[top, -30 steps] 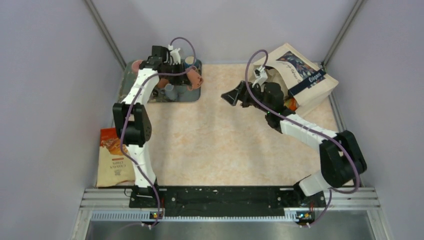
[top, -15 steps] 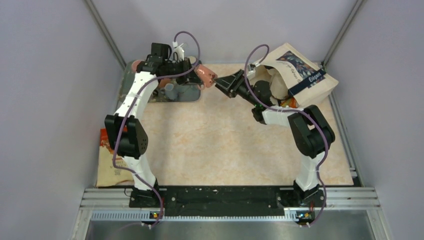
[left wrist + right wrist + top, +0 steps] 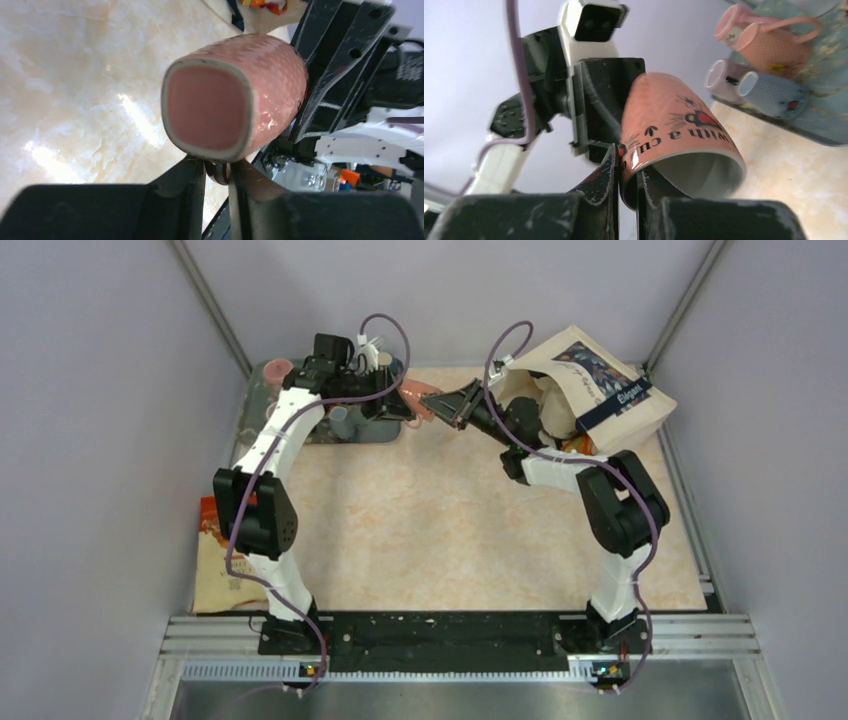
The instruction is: Turn the mug right side up
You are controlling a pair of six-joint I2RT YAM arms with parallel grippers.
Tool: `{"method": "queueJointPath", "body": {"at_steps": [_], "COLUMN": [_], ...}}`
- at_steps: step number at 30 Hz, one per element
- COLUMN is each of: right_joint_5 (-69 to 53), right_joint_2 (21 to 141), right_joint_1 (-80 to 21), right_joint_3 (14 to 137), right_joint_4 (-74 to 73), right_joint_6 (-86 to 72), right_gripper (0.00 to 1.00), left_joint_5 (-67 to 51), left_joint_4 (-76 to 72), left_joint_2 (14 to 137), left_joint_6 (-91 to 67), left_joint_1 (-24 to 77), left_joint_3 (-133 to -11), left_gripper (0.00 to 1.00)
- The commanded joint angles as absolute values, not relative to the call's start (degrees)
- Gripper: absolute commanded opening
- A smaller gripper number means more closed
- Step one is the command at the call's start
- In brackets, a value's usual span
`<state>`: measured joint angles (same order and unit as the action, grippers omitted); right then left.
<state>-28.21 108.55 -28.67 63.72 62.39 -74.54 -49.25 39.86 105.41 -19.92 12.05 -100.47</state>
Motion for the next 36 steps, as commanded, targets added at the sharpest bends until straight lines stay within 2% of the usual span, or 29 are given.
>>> {"method": "queueJointPath", "body": {"at_steps": [1,3,6,11,16,21,34,35,36], "right_joint_5": [-21.64,-17.09,-11.31,-2.46,1.74,2.51,3.72,3.45,3.12], "right_joint_2": [100.17,96.21,93.14,95.52,102.49,104.86,110.51,110.47,110.18], "right_joint_1": [-27.52,-27.7,-28.25,-30.04,-30.66,-30.67,-30.71,-30.72,-30.68], "right_joint_3": [64.71,67.01,71.02,81.64,87.44,85.6,83.25,83.67,84.06], "right_joint_4": [45.36,30.02,12.64,-20.98,-41.0,-42.9,-41.62,-41.92,-42.11], "right_joint_6": [-61.32,-48.9,-34.38,-16.7,-10.56,-9.89,-9.7,-9.66,-9.51], "right_gripper": [0.0,0.0,0.0,0.0,0.0,0.0,0.0,0.01,0.1], "left_joint_5": [-49.82,-47.34,-44.49,-33.23,-22.28,-13.75,-5.87,-5.85,-6.19], "left_joint_4": [43.65,47.36,49.81,51.5,51.49,51.63,45.44,44.77,44.21], "left_joint_2": [102.3,102.15,100.68,98.18,98.43,100.48,105.41,105.73,106.14], "left_joint_6": [-9.84,-6.06,-0.87,8.3,13.34,17.18,24.18,25.31,26.39], "left_joint_1": [12.35,10.91,8.43,5.63,3.59,2.88,1.05,0.71,0.42], "left_joint_3": [-100.52,-100.98,-100.63,-98.4,-96.8,-96.82,-94.49,-94.6,-94.84], "left_gripper": [0.52,0.76,0.92,0.93,0.92,0.9,0.81,0.79,0.78]}}
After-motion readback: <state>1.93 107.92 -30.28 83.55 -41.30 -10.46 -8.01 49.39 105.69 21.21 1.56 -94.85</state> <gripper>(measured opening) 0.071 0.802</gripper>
